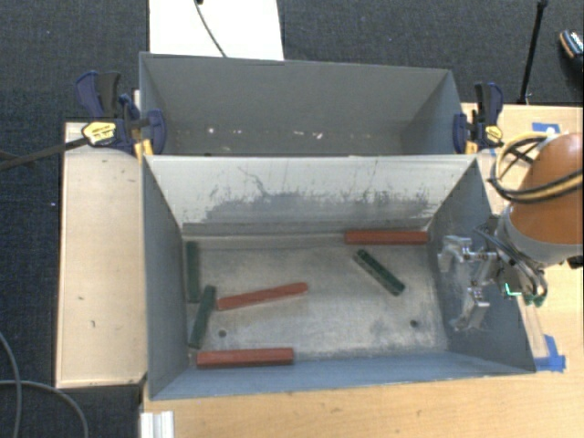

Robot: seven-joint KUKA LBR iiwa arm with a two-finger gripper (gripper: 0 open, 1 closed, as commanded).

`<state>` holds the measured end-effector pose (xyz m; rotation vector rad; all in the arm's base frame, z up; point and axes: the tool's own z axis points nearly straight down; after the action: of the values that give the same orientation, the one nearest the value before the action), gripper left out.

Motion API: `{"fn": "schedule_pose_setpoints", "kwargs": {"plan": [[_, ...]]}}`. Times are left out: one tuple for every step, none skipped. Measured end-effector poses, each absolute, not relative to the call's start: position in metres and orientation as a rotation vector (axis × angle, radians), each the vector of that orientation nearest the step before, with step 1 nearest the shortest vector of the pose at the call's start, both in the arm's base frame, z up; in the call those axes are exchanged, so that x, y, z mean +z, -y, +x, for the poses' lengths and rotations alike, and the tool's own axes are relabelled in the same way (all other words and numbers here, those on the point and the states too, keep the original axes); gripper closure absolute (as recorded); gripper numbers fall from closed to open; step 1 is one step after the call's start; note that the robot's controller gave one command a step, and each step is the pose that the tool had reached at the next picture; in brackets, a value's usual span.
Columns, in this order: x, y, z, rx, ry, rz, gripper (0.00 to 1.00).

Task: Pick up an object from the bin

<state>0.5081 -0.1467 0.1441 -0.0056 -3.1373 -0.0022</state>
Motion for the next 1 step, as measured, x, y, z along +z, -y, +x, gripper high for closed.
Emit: {"fn": "schedule_pose_setpoints", "kwargs": {"plan": [[0.0665,0.1091,0.5432,-0.005,3.137,0.105,0.00]]}}
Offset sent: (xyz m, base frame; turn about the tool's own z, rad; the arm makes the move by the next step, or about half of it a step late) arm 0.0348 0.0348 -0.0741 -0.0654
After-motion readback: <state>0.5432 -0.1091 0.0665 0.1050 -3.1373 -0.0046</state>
